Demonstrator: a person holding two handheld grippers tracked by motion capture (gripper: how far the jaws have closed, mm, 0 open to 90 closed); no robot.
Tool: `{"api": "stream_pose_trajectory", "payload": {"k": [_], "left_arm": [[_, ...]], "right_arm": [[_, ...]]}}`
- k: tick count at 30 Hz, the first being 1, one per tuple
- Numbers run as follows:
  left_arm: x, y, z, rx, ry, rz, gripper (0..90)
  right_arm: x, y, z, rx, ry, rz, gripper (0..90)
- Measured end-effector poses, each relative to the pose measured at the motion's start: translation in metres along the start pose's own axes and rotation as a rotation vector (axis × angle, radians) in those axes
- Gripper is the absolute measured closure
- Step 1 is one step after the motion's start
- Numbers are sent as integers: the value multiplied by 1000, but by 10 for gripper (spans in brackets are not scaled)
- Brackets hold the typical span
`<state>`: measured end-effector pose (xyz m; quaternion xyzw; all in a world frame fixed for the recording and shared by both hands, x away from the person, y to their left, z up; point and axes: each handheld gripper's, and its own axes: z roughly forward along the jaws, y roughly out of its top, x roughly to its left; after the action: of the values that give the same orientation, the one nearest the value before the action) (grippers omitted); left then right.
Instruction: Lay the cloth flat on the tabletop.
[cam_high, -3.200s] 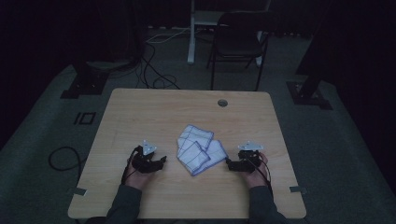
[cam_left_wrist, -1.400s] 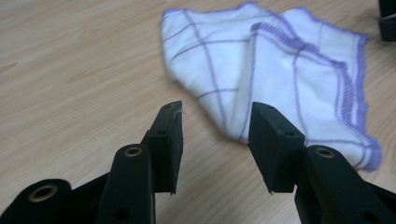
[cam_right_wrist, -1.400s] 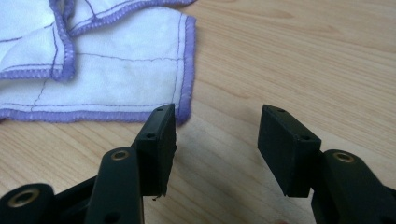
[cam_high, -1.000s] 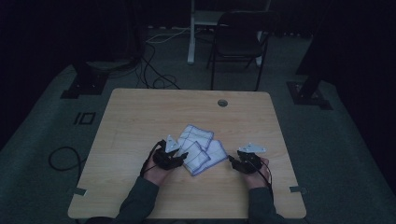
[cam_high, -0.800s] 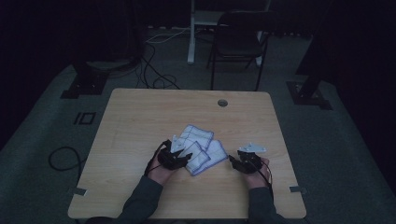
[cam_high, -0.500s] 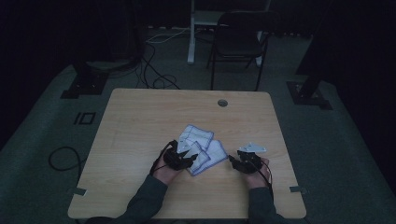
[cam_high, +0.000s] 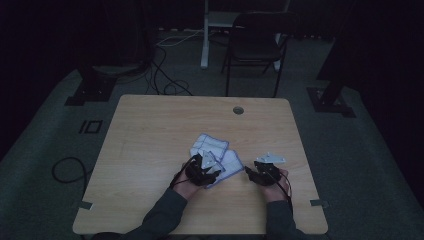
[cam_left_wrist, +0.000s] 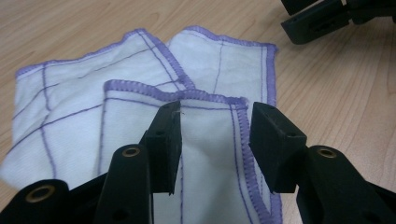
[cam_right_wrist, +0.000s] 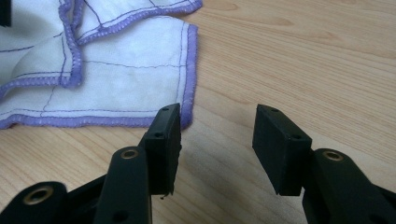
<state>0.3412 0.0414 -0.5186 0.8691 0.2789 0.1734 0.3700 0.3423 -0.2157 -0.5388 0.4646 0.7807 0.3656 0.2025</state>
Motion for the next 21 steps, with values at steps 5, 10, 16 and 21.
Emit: {"api": "stream_pose_trajectory", "payload": {"k": [5,10,16,21], "left_arm": [[-5,1,9,17,0,35,533],[-7,1,17,40,17,43,534],[-6,0,20,55,34,37,620],[-3,1,14,35,43,23,839]], "right_arm": [[1,0,0,2,2,-3,522],[0,0,0,1,5,-2,525],[0,0,0,1,5,0,525],[0,0,0,1,6,-3,528]]}}
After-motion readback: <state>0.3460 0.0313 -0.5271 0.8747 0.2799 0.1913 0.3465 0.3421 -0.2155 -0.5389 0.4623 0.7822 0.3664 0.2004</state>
